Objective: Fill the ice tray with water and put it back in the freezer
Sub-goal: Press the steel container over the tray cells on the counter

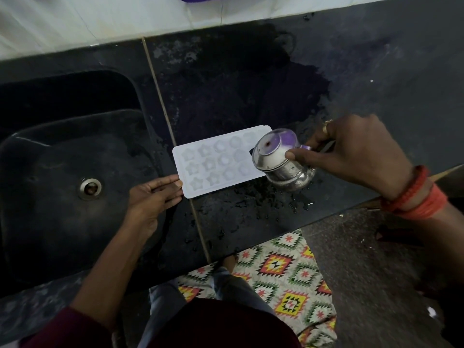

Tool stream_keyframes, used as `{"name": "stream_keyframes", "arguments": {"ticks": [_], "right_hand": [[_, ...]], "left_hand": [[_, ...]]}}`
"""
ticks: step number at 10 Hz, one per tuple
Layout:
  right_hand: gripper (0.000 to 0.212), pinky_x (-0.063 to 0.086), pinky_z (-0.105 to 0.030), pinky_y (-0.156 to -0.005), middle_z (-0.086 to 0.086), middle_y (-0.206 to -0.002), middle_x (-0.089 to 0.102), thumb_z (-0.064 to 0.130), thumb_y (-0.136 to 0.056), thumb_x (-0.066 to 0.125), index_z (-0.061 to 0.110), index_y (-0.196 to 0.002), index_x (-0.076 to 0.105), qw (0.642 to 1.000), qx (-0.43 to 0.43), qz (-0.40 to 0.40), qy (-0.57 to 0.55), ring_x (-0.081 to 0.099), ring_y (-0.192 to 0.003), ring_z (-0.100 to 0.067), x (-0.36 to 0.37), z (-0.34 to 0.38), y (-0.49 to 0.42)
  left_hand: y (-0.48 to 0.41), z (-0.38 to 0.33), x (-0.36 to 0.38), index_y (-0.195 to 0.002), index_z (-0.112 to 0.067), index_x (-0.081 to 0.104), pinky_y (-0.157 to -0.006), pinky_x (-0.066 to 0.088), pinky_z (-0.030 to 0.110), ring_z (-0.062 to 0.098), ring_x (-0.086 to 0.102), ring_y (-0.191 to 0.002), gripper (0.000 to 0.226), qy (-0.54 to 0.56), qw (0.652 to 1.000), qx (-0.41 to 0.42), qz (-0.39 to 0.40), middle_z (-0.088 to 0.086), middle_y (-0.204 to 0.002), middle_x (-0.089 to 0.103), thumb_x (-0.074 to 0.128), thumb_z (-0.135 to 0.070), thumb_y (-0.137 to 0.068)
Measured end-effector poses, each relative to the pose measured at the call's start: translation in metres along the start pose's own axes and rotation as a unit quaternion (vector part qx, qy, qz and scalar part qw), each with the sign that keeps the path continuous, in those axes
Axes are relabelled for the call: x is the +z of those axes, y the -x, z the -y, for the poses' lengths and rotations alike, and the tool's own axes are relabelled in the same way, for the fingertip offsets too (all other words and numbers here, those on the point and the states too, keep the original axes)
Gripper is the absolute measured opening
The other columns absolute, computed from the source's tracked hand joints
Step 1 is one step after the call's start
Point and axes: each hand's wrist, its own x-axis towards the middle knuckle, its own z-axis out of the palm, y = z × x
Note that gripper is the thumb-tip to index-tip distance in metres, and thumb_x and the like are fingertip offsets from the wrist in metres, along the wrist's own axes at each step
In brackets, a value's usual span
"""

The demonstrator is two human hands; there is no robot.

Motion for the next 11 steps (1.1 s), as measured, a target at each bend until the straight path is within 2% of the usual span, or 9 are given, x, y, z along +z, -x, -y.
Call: {"name": "stream_keyframes", "arguments": {"ticks": [1, 2, 3, 6, 8, 11], "right_hand": [[0.059, 0.045, -0.027, -0.06, 0.017, -0.056, 0.055, 0.079, -0.064, 0.046, 0.028, -0.069, 0.073, 1.0, 0.009, 0.003, 0.008, 0.058, -0.053, -0.013, 0.006, -0.002, 0.005], [0.058, 0.056, -0.039, -0.067, 0.004, -0.064, 0.069, 0.081, -0.063, 0.049, 0.028, -0.068, 0.072, 1.0, 0.018, -0.002, 0.025, 0.067, -0.062, -0.025, 0.01, -0.004, 0.008], [0.052, 0.056, -0.038, -0.065, 0.001, -0.065, 0.07, 0.076, -0.066, 0.056, 0.027, -0.07, 0.073, 0.999, 0.022, -0.004, 0.048, 0.067, -0.063, -0.028, 0.014, -0.005, 0.008], [0.057, 0.057, -0.041, -0.069, 0.0, -0.069, 0.072, 0.078, -0.063, 0.053, 0.027, -0.074, 0.074, 0.998, 0.024, 0.009, 0.062, 0.068, -0.067, -0.028, 0.019, 0.0, 0.003], [0.053, 0.053, -0.036, -0.067, 0.001, -0.069, 0.072, 0.076, -0.065, 0.059, 0.027, -0.076, 0.075, 0.997, 0.022, 0.01, 0.071, 0.068, -0.068, -0.028, 0.02, 0.001, 0.002], [0.056, 0.053, -0.035, -0.067, 0.001, -0.069, 0.071, 0.077, -0.062, 0.053, 0.028, -0.074, 0.075, 0.997, 0.018, 0.015, 0.073, 0.066, -0.067, -0.027, 0.017, 0.003, -0.001]], "left_hand": [[0.0, 0.0, 0.0, -0.099, -0.014, 0.077, -0.066, 0.061, 0.018, 0.01, 0.078, -0.078, 0.013, 0.0, 1.0, 0.002, 0.004, 0.002, -0.086, 0.082, 0.078, -0.008, -0.087], [0.0, 0.0, 0.0, -0.099, -0.014, 0.077, -0.067, 0.061, 0.018, 0.011, 0.078, -0.081, 0.013, 0.0, 1.0, 0.001, 0.004, 0.002, -0.088, 0.082, 0.078, -0.009, -0.087], [0.0, 0.0, 0.0, -0.1, -0.013, 0.077, -0.065, 0.06, 0.017, 0.01, 0.078, -0.079, 0.014, 0.0, 1.0, 0.001, 0.003, 0.001, -0.087, 0.082, 0.079, -0.009, -0.087], [-0.002, 0.003, 0.0, -0.1, -0.013, 0.077, -0.065, 0.059, 0.017, 0.01, 0.078, -0.078, 0.014, 0.002, 1.0, -0.002, 0.0, 0.002, -0.087, 0.082, 0.079, -0.008, -0.087], [-0.003, 0.003, -0.001, -0.101, -0.013, 0.078, -0.066, 0.06, 0.018, 0.012, 0.079, -0.082, 0.016, 0.004, 1.0, -0.004, 0.003, 0.003, -0.09, 0.082, 0.08, -0.011, -0.086], [0.0, 0.001, 0.001, -0.098, -0.014, 0.077, -0.064, 0.06, 0.017, 0.009, 0.078, -0.077, 0.014, 0.013, 1.0, -0.003, -0.002, 0.001, -0.084, 0.082, 0.079, -0.009, -0.085]]}}
